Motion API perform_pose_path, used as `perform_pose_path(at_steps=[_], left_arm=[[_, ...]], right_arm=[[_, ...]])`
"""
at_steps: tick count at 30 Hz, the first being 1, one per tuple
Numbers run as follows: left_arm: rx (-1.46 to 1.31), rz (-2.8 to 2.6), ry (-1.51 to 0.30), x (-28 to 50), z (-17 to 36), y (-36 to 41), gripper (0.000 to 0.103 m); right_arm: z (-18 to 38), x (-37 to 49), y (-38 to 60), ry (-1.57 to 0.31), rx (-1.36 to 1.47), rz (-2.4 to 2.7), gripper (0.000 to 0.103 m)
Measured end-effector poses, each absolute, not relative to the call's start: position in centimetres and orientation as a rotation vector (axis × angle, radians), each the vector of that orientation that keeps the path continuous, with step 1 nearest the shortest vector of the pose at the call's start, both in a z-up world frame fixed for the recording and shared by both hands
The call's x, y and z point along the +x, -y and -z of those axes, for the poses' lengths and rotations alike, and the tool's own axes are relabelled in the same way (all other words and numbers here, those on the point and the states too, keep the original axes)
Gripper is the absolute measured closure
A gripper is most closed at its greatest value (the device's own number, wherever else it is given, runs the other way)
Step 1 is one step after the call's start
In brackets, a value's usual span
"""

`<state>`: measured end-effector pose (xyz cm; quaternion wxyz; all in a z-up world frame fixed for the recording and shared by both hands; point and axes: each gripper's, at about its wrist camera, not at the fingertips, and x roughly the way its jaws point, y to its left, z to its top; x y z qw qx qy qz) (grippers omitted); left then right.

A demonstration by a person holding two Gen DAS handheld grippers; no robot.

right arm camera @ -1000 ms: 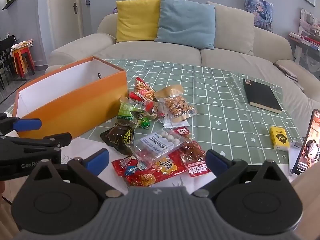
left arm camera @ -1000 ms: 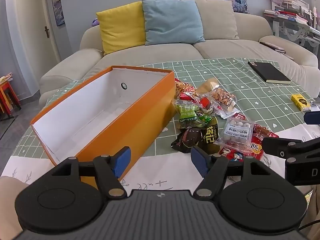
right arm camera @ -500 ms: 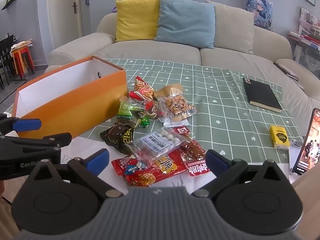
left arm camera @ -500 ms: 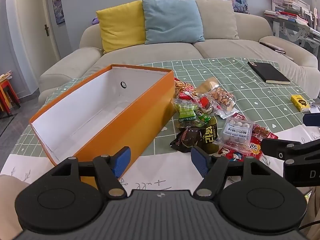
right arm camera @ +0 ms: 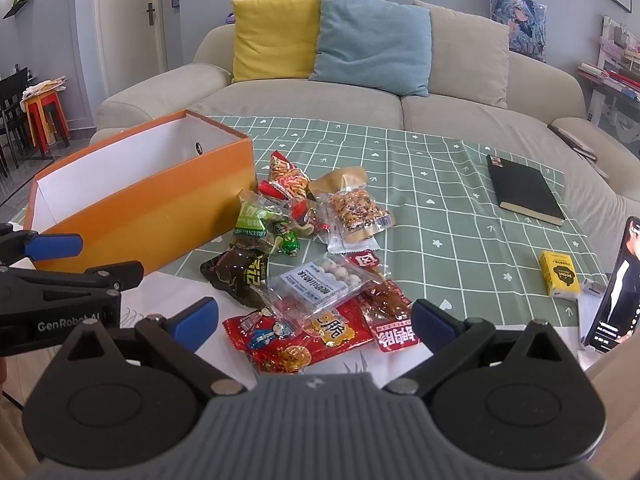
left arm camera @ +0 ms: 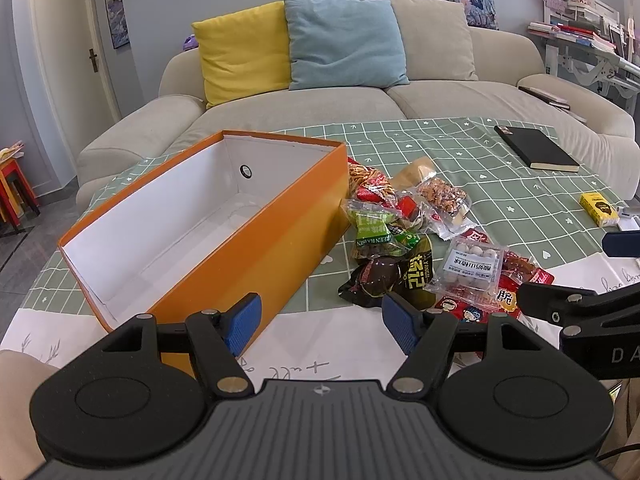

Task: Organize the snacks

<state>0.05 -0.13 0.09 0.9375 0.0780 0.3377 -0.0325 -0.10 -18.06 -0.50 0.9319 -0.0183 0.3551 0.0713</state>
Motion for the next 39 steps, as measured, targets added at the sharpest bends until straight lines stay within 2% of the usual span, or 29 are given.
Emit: perform_pose_path(at_steps=[39], left_arm=[[0.156, 0.066, -0.697, -0.05, 0.04, 0.10, 0.022]], right_arm=[[0.75, -0.15, 17.87, -0.731, -0.049, -0.151, 0.004]])
